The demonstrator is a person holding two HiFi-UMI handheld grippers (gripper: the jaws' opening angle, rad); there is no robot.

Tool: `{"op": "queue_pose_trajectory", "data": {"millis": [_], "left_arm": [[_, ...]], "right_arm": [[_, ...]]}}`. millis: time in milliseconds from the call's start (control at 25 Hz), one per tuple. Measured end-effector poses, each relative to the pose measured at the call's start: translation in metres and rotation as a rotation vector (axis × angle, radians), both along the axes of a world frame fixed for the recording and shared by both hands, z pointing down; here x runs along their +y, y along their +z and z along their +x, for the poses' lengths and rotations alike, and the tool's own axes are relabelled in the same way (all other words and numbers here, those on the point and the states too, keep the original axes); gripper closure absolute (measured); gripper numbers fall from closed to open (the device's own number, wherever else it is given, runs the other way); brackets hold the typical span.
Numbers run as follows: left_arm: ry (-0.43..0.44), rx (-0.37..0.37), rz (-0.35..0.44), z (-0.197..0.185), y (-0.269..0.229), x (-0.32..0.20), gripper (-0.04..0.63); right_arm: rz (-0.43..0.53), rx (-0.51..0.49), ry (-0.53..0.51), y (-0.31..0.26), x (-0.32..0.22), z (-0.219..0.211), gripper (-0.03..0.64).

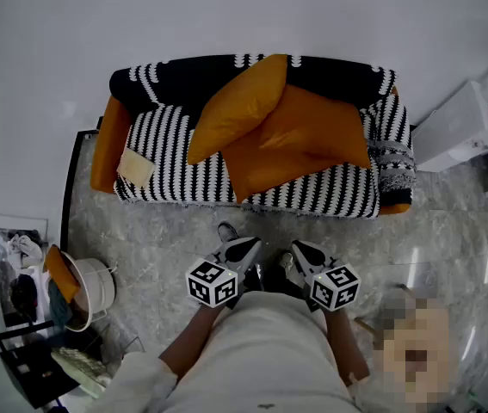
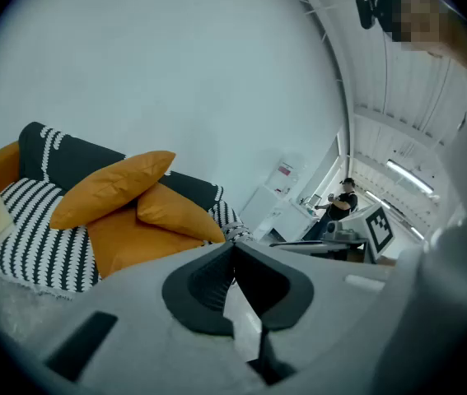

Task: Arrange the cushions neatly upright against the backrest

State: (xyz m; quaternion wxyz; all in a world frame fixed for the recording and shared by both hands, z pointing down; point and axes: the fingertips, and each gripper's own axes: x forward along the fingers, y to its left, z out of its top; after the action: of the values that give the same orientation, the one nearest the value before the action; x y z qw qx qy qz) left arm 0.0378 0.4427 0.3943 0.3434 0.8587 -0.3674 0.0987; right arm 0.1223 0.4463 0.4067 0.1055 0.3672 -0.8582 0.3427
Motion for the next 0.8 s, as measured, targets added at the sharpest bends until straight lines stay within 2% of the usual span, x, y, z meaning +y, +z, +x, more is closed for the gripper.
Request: {"op": "queue_pose_trajectory", "data": {"millis": [280, 480, 800], "left_arm": [[0.019, -0.02, -0.024, 0.009, 0.005, 0.014, 0.583], [-0.01, -0.042, -0.026, 0.005, 0.008, 0.018, 0.583], [-0.038, -0.03, -0.032, 0.003, 0.007, 0.026, 0.583]], "right_arm": [[0.0, -0.016, 0.016, 0.0, 0.007, 0.008, 0.609], [0.0, -0.052, 0.007, 0.0, 0.014, 0.007, 0.609], [0.063, -0.033, -0.114, -0.01, 0.021, -0.014, 0.607]]}}
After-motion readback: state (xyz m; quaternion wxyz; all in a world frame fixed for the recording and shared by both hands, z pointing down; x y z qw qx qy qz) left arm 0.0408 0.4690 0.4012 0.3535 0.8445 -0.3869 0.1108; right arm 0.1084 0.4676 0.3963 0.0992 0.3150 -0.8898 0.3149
